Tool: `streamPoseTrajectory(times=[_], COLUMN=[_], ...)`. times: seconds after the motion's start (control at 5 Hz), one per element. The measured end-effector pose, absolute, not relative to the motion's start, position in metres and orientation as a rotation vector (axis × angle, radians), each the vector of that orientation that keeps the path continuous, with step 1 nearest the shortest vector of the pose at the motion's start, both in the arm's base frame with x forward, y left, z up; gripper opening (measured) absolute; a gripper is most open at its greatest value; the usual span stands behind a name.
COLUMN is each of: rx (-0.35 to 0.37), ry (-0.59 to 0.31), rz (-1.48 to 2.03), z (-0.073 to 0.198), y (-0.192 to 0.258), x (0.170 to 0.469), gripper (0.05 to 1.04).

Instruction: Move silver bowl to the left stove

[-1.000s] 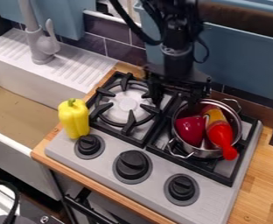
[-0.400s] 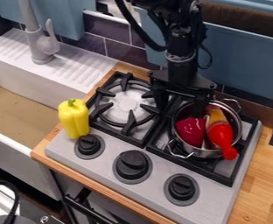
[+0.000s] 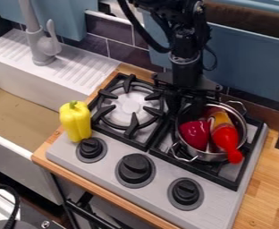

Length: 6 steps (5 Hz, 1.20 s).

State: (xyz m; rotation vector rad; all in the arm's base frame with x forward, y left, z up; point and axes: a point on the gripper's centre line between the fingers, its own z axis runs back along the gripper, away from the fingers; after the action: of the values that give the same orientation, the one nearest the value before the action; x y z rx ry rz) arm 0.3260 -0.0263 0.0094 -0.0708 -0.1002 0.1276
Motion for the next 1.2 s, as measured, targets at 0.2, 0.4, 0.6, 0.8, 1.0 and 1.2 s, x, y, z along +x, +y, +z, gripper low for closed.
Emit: streamPoseTrajectory(times=[0.2, 0.4, 0.6, 0.8, 1.0, 1.2], rx=[-0.079, -0.092, -0.099, -0.116, -0.124, -0.136], ry=[-0.093, -0.074, -0.081, -0.073, -0.069, -0.066], rz=[0.122, 0.125, 0.123, 0.112, 0.131, 0.178], z=[0.008, 0.007, 0.01, 0.01, 0.007, 0.007], y=[-0.023, -0.016, -0.007, 0.005, 0.02, 0.04], x=[0.326, 0.324, 0.328, 0.326, 0.322, 0.318], gripper=[0.191, 0.074, 0.056, 0.058, 0.061, 0.061])
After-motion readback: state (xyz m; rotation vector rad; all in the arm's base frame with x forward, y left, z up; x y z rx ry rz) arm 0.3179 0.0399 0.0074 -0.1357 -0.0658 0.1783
